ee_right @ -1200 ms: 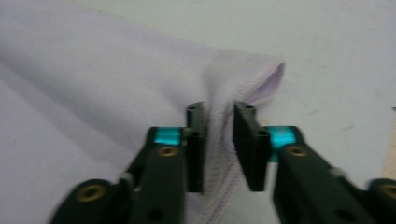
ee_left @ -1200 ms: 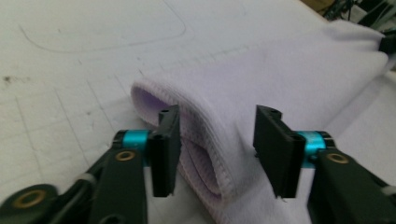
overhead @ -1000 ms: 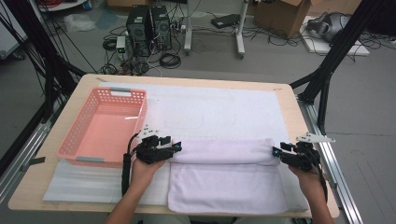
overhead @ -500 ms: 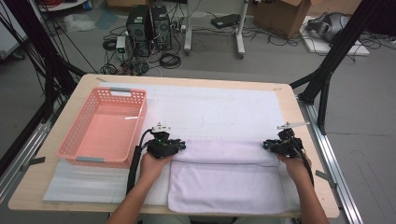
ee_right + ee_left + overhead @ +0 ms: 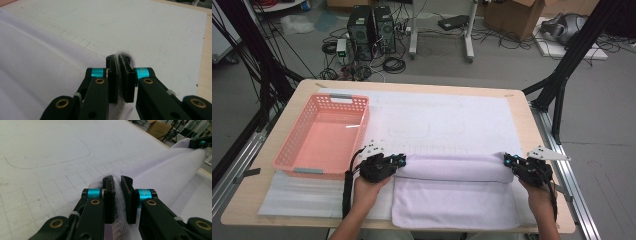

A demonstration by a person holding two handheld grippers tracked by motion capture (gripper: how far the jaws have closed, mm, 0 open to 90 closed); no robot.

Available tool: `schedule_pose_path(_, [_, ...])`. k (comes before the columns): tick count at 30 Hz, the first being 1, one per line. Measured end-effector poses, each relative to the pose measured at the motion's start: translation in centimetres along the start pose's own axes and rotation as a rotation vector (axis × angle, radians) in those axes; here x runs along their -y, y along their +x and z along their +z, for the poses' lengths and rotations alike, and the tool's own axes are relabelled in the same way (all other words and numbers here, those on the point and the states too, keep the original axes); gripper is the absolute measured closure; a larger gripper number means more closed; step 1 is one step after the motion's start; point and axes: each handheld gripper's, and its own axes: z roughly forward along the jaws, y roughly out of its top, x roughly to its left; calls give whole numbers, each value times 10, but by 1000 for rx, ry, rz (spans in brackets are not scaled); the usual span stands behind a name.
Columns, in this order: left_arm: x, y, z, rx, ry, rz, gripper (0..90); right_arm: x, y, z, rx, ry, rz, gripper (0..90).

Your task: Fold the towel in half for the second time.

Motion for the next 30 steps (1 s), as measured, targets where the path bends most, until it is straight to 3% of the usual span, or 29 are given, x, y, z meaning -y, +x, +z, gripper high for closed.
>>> schedule_pose_path(3, [7, -7, -10, 10, -23, 9, 804, 5, 5, -13, -2, -33, 17, 856])
schedule_pose_path(9, [25, -22, -27, 8, -18, 13, 791, 23, 22, -36, -13, -78, -5, 855])
schedule_pose_path(14, [41, -34, -39, -7, 16, 14, 749, 42, 33, -51, -22, -52, -19, 849])
schedule_pose_path(15, [42, -35, -41, -10, 10, 6, 690, 45, 34, -53, -26, -44, -12, 832])
schedule_pose_path(18, [44, -38, -49, -24, -7, -23, 504, 50, 36, -59, -14, -29, 16, 667])
schedule_pose_path(22, [43, -40, -49, -28, -7, -25, 476, 46, 37, -67, -4, -67, 32, 572])
schedule_pose_path(24, [42, -39, -42, -33, 18, -34, 476, 42, 36, -62, -6, -42, 38, 529])
schedule_pose_path(26, [41, -37, -33, -45, 58, -49, 496, 40, 35, -50, -6, -7, 35, 541])
schedule_pose_path(27, [41, -37, -30, -45, 83, -58, 540, 39, 35, -44, -12, 11, 30, 610])
schedule_pose_path(29, [42, -39, -29, -70, 112, -38, 736, 39, 35, -38, -26, 40, 14, 843])
schedule_pose_path(30, [42, -40, -31, -67, 109, -33, 824, 40, 36, -39, -19, 45, 16, 866])
